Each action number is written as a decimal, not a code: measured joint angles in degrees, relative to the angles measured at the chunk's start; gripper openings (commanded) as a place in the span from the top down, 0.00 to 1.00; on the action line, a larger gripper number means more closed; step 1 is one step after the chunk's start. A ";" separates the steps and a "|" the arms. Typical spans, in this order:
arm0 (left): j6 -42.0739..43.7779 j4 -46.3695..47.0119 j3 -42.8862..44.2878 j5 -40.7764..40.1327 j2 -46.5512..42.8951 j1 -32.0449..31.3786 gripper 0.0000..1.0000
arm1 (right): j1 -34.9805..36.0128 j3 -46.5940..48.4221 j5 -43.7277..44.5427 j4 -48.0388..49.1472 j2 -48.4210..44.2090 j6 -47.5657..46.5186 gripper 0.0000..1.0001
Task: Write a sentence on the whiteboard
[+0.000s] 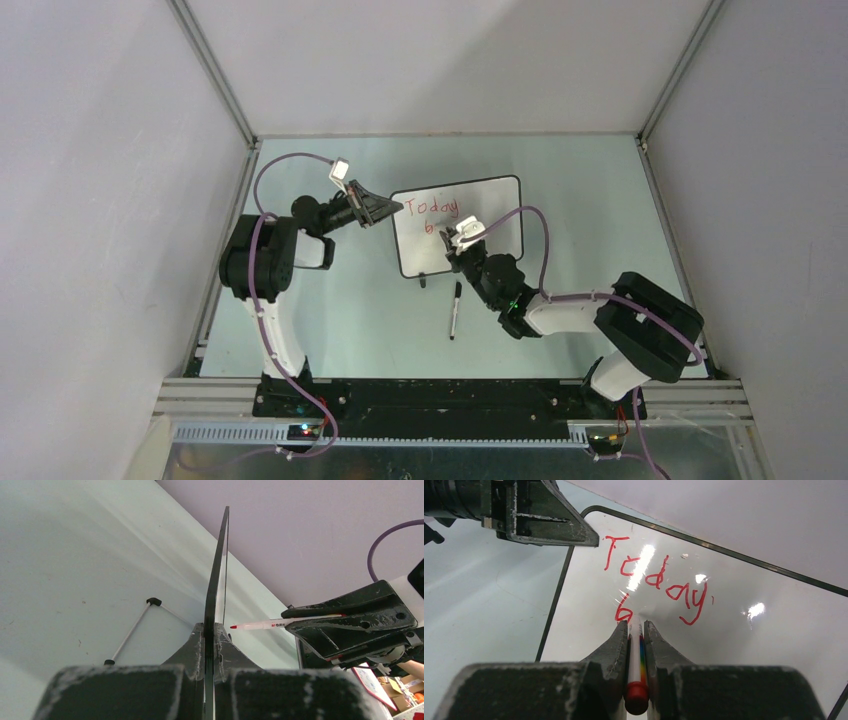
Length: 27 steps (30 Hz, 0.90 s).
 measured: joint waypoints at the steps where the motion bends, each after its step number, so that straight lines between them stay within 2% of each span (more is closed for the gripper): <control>1: 0.00 0.00 0.00 0.00 0.00 -0.02 1.00 | -0.11 0.07 0.17 -0.02 0.11 0.00 1.00; 27: -0.07 0.00 0.00 0.00 0.02 0.00 1.00 | -0.61 1.36 0.48 -1.11 1.75 -0.04 1.00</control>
